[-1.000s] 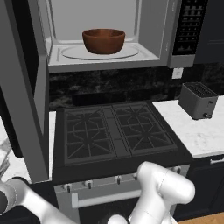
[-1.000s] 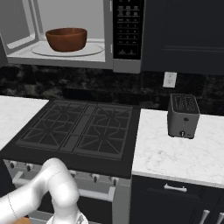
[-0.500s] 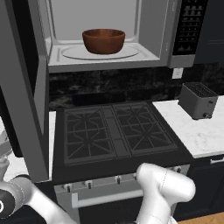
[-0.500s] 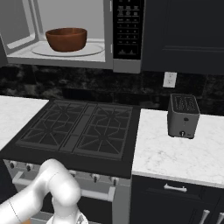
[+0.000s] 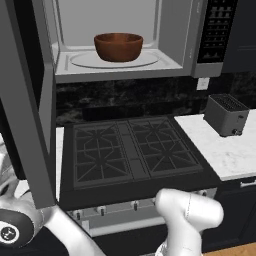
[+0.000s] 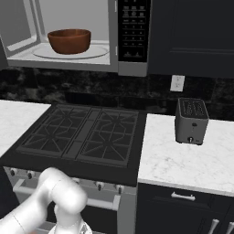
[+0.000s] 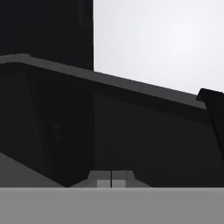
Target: Open the microwave, place the bowl with waffle inside the microwave, then close the microwave door and turn it on.
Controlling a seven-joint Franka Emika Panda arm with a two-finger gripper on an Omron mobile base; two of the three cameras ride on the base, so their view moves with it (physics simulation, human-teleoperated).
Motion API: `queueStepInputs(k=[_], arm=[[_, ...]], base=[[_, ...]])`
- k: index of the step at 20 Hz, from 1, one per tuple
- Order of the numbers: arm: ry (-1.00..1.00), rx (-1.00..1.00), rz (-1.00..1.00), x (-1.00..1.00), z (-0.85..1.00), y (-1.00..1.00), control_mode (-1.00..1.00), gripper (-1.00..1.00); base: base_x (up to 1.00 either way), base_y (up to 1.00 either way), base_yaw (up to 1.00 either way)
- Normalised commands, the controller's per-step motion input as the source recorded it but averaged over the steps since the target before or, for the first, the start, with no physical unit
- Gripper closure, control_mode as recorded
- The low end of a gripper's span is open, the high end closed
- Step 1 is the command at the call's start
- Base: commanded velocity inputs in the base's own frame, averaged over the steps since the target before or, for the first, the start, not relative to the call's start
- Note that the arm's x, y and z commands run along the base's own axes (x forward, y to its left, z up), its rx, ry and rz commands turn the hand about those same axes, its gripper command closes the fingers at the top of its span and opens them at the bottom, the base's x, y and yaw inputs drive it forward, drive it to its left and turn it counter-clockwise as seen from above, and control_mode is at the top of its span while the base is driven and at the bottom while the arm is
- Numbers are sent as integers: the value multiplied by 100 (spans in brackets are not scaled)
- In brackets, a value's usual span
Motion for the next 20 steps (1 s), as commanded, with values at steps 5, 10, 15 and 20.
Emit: queueStepInputs(k=[5,10,15,20], arm=[[-5,0,0,-57,63,-76,-100,100],[-2,0,1,-32,55,-91,-100,100],[16,8,9,-10,52,-100,-100,100],[67,12,20,32,17,-82,-100,100]], base=[[0,0,0],[0,0,0],[0,0,0],[0,0,0]])
